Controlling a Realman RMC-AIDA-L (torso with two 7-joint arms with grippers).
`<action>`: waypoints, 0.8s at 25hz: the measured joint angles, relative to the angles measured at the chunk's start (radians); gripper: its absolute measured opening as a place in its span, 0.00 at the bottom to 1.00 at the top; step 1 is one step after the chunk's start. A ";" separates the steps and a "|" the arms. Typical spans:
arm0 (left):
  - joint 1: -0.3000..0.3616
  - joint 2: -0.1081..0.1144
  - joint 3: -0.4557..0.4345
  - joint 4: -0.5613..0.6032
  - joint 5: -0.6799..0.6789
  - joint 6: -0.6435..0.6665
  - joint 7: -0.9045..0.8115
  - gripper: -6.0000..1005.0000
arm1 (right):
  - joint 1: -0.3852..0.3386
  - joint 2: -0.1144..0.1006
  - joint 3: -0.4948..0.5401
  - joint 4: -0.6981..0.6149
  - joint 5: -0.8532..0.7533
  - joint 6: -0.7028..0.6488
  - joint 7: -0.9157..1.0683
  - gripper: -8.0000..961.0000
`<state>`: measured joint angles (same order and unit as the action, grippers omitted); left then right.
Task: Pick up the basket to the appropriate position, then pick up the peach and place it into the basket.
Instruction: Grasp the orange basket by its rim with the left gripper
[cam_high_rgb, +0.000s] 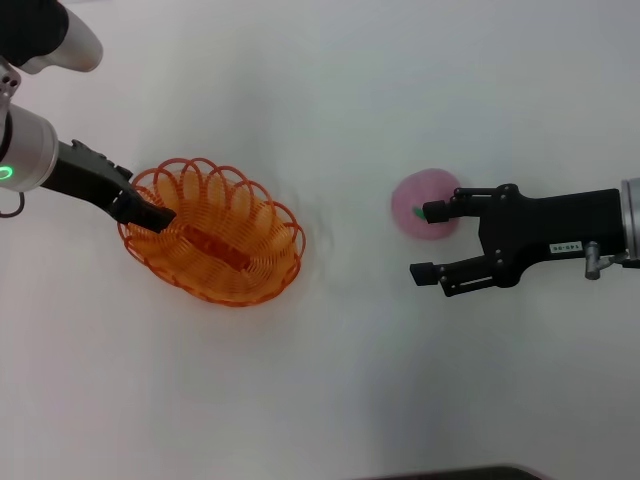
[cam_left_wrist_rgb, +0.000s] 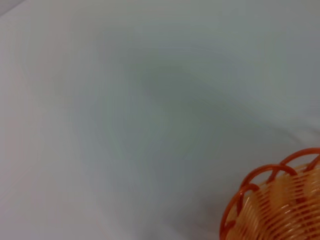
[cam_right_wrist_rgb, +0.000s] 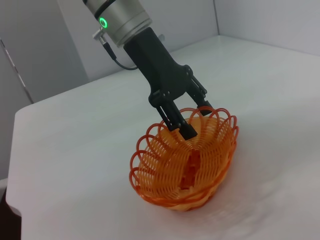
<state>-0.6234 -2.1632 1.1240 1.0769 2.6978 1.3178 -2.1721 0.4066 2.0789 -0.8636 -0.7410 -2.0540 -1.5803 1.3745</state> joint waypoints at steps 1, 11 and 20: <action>0.000 0.000 0.001 -0.001 0.000 0.001 0.000 0.84 | 0.000 0.000 0.000 0.000 0.000 0.001 0.000 0.96; 0.000 0.000 0.014 0.001 0.001 0.019 -0.008 0.62 | 0.000 0.001 0.000 0.000 0.000 0.001 0.000 0.96; -0.006 0.002 0.010 0.003 0.000 0.028 -0.024 0.35 | 0.000 0.001 0.000 0.000 0.000 0.003 0.000 0.96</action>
<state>-0.6292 -2.1615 1.1339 1.0798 2.6982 1.3456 -2.1960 0.4065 2.0801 -0.8636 -0.7409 -2.0540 -1.5768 1.3744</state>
